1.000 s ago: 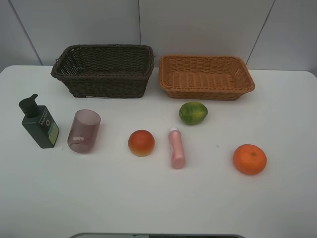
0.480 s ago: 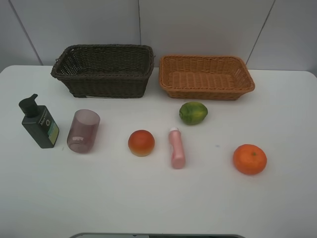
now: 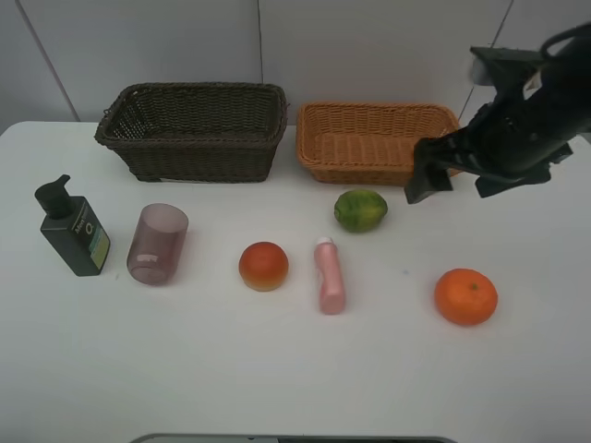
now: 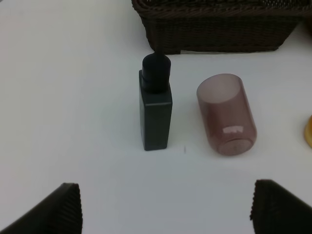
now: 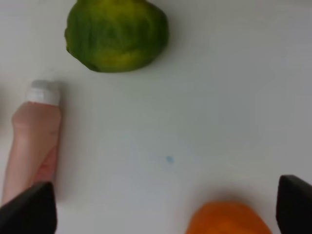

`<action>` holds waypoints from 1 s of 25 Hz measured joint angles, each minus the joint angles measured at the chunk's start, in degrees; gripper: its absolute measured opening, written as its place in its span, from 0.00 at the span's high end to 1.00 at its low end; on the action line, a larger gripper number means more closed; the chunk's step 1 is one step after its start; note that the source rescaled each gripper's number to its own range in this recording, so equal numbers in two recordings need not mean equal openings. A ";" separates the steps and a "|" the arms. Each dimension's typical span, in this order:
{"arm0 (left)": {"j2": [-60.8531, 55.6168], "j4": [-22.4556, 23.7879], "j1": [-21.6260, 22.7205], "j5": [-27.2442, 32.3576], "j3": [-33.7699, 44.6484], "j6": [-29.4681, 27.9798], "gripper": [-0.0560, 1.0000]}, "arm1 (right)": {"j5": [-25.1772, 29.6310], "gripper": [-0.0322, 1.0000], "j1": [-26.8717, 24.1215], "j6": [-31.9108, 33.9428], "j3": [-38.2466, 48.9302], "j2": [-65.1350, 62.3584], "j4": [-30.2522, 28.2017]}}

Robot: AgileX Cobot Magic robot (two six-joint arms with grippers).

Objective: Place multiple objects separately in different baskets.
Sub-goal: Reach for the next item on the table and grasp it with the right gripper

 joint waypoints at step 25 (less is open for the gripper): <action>0.00 0.00 0.00 0.00 0.00 0.00 0.18 | -1.07 0.00 9.36 44.67 -19.42 29.55 -14.88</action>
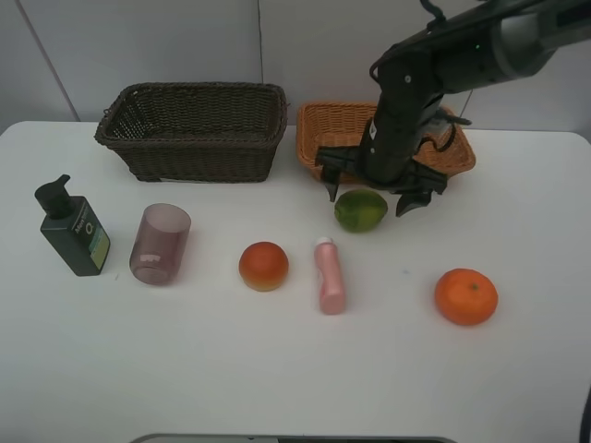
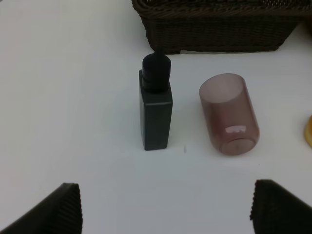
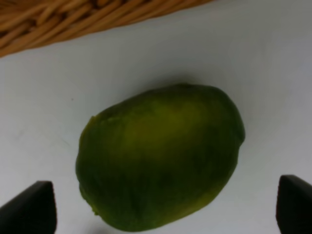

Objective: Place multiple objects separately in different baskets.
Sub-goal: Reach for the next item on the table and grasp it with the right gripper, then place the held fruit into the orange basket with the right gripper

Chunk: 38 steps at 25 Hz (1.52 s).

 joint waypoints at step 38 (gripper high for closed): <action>0.00 0.00 0.00 0.00 0.00 0.00 0.18 | -4.49 0.28 0.21 6.40 -0.61 5.70 -2.10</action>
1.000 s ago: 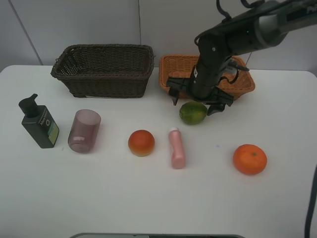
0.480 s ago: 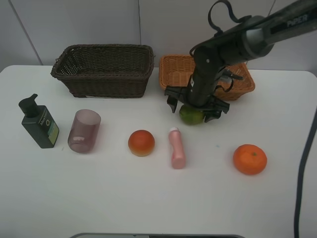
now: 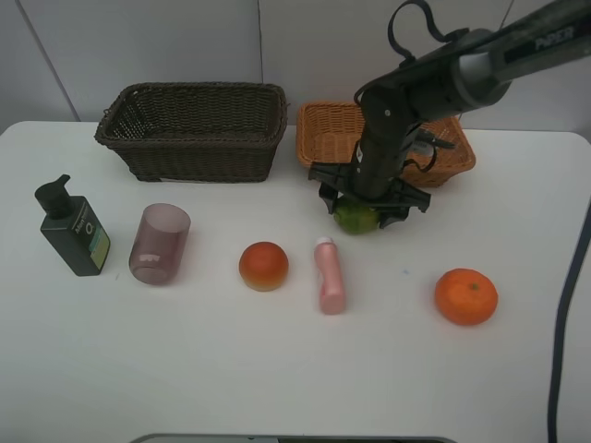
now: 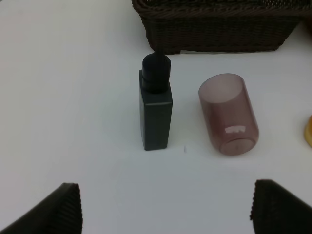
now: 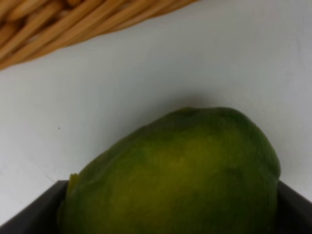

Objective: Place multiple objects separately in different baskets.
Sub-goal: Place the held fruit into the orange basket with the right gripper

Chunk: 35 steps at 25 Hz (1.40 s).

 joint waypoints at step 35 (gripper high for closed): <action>0.00 0.00 0.00 0.00 0.00 0.00 0.18 | 20.71 0.28 -10.00 -53.72 -24.98 -1.10 6.25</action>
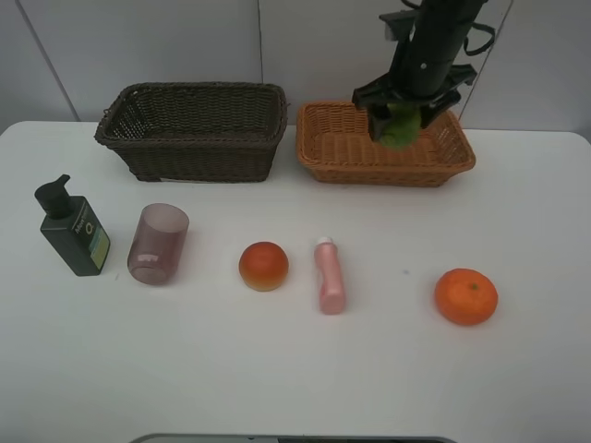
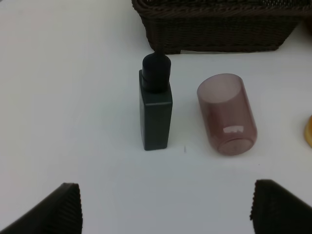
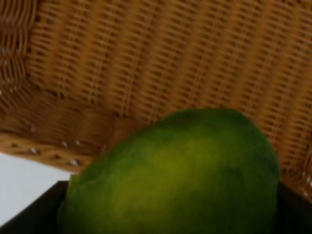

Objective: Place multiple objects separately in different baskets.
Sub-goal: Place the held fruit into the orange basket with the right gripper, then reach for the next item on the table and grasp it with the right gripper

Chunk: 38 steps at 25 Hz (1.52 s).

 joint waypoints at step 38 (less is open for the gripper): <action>0.00 0.00 0.00 0.00 0.00 0.00 0.18 | -5.17 0.00 0.05 4.67 8.53 -6.31 -0.18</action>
